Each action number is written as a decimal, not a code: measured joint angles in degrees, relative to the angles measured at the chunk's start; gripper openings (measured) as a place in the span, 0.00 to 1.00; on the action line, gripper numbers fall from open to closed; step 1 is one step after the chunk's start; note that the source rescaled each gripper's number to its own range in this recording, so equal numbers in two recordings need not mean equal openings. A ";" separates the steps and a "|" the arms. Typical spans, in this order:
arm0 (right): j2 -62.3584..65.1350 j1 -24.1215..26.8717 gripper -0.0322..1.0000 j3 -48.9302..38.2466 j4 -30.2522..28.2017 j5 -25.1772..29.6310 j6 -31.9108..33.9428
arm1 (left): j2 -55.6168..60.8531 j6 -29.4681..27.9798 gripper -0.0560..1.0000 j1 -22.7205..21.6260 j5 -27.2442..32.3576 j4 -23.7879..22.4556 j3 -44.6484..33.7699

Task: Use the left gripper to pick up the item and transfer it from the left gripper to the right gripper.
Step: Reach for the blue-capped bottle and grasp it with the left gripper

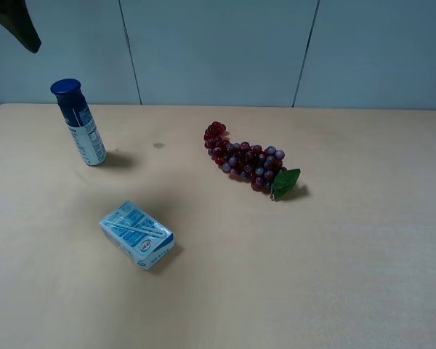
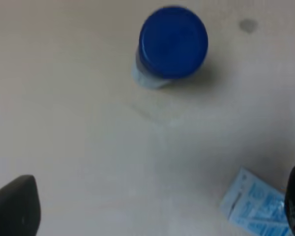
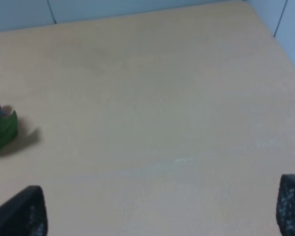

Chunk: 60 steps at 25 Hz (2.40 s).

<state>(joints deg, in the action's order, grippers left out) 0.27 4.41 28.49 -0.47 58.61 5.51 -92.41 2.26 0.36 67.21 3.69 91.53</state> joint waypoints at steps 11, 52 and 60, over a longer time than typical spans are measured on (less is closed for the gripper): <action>0.00 0.00 1.00 0.00 0.47 0.00 0.00 | -14.41 -1.65 1.00 2.75 -0.10 -1.29 6.90; 0.00 0.00 1.00 0.00 0.47 0.00 0.00 | -28.01 -1.66 0.28 7.31 -0.23 -7.16 12.21; 0.00 0.00 1.00 0.00 0.47 0.00 0.00 | -28.01 -1.55 0.05 7.31 -0.23 -7.46 12.21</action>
<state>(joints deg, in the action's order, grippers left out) 0.27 4.41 28.49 0.00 58.61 5.51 -120.43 0.71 7.67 66.97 -3.77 103.74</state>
